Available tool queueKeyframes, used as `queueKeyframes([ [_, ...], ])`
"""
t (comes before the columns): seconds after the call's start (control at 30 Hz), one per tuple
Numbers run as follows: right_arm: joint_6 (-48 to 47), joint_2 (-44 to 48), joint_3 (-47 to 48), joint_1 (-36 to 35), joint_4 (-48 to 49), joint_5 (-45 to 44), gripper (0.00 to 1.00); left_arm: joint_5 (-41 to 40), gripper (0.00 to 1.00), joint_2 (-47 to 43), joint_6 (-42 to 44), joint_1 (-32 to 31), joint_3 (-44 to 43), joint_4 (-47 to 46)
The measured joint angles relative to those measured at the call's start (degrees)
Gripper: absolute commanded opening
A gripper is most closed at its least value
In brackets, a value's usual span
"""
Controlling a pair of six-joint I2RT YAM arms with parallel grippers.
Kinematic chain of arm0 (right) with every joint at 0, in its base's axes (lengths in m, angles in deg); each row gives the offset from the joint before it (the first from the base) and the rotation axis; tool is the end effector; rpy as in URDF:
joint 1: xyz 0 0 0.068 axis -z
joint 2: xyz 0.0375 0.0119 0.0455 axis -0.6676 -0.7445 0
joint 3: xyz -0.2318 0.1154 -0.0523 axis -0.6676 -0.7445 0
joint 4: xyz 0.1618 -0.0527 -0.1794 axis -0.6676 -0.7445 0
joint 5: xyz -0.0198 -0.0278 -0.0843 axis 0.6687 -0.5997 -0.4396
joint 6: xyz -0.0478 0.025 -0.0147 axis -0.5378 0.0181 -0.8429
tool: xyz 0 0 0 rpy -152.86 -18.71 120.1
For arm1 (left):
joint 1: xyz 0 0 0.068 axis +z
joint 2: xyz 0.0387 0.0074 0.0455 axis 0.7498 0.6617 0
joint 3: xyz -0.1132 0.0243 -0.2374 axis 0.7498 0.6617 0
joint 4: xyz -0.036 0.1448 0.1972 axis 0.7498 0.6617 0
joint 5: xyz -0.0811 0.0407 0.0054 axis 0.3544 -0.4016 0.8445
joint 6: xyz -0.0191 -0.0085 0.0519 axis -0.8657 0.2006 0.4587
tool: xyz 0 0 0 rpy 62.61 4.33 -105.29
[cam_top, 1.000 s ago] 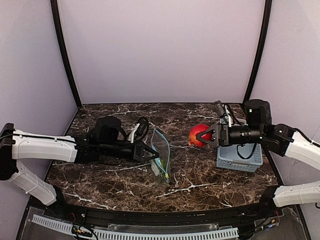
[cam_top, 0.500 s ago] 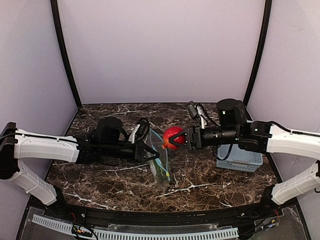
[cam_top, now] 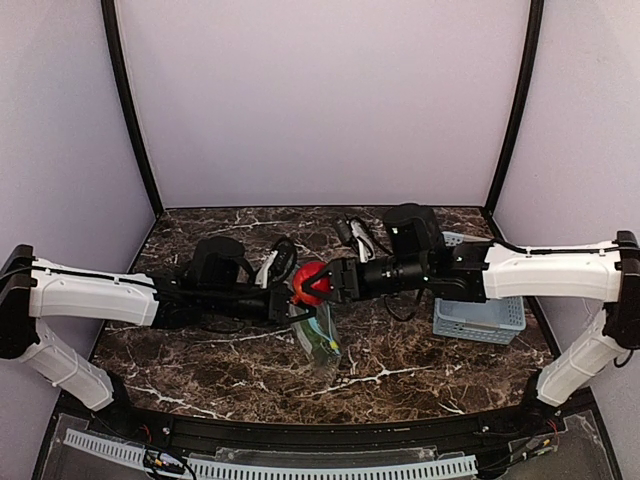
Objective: Place the food in the zip-top bag and seal the zipper
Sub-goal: Place the fake fruit in the zipper food storage bag.
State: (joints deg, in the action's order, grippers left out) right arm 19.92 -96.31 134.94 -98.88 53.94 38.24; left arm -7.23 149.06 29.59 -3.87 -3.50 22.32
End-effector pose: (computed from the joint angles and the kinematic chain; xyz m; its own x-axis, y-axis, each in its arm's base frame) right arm 0.1701 0.2837 0.2802 -0.7585 -0.0904 -0.6453 -0.6150 0.4267 0.6631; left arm 0.1712 -0.2482 0.2394 -0.8447 -0.0016 -0.5353 0.4955 0.3759 -0.7830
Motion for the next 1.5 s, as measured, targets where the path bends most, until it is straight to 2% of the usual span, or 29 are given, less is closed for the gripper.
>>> queueKeyframes([
  [0.73, -0.1, -5.6, 6.0, -0.7, -13.5, -5.1, 0.58, -4.5, 0.01, -2.0, -0.7, 0.4, 3.9, 1.2],
  [1.17, -6.2, -11.5, 15.2, -1.9, -22.3, -9.2, 0.57, -8.0, 0.01, -4.8, -1.0, 0.6, 5.8, 4.1],
  [1.33, -7.7, -14.3, 15.6, -1.5, -26.3, -13.9, 0.57, -7.2, 0.01, -7.6, -1.0, 0.1, 6.0, 4.4],
  [1.5, -9.3, -15.5, 16.4, -1.6, -27.7, -14.7, 0.58, -6.7, 0.01, -9.3, -1.0, 0.0, 6.0, 3.5],
])
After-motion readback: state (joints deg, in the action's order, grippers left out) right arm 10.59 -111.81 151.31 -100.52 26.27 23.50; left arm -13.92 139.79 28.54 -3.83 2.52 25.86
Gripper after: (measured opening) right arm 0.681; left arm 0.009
